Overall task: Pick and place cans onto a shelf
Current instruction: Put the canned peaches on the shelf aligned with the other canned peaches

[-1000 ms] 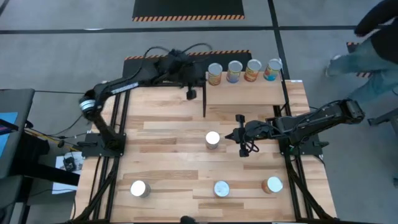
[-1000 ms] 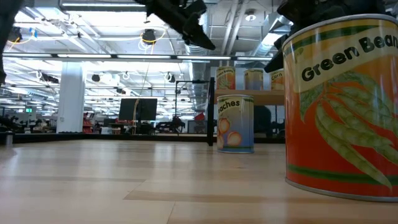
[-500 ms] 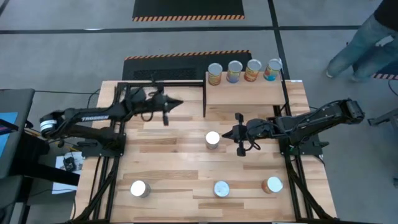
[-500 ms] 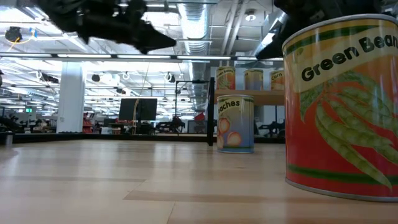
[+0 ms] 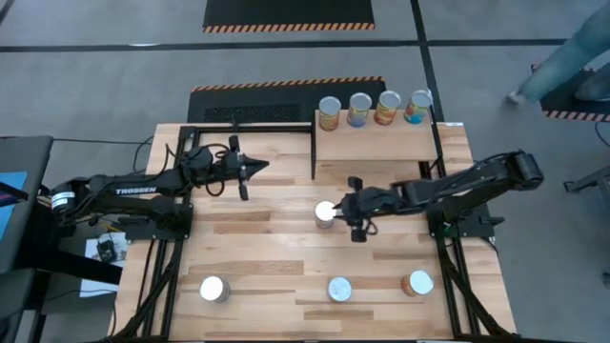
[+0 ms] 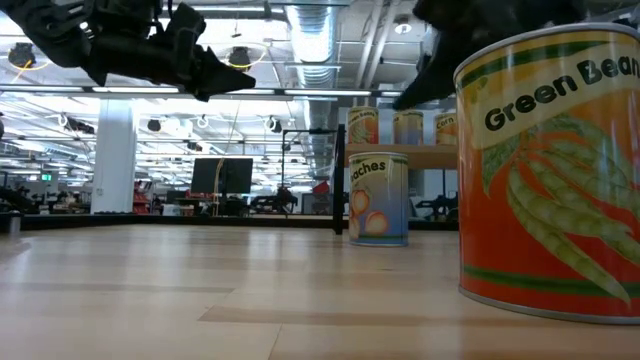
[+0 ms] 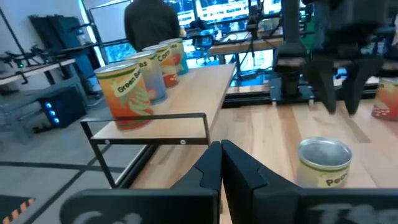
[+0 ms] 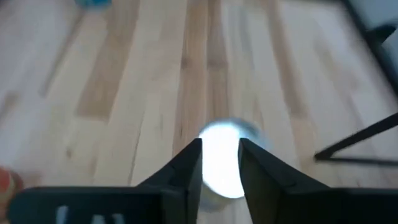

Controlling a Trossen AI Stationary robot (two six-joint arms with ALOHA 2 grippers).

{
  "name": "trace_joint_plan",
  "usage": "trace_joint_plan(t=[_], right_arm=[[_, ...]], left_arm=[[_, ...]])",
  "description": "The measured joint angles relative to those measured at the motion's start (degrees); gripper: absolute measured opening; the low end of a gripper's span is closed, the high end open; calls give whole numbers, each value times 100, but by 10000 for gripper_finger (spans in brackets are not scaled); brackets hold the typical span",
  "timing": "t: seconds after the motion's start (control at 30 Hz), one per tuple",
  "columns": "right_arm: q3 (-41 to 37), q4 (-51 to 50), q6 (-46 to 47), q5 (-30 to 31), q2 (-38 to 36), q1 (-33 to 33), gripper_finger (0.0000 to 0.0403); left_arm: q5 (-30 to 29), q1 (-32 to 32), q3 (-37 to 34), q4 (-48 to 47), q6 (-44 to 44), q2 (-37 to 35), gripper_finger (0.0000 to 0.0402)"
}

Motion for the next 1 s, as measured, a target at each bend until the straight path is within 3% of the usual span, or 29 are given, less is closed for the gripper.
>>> trace_joint_plan(t=[0.27, 0.47, 0.67, 1.0], right_arm=[[855, -951, -139, 24, 841, 10, 199], [1058, -1130, -406, 188, 1239, 90, 203], [1237, -1448, -446, 472, 1629, 119, 157], [1426, -1609, -615, 515, 1807, 124, 21]], left_arm=[[43, 0, 0, -19, -3, 0, 0], [46, 0, 1, -49, -3, 2, 0], [47, 0, 0, -47, -3, 2, 0], [41, 0, 2, -74, -1, 4, 0]])
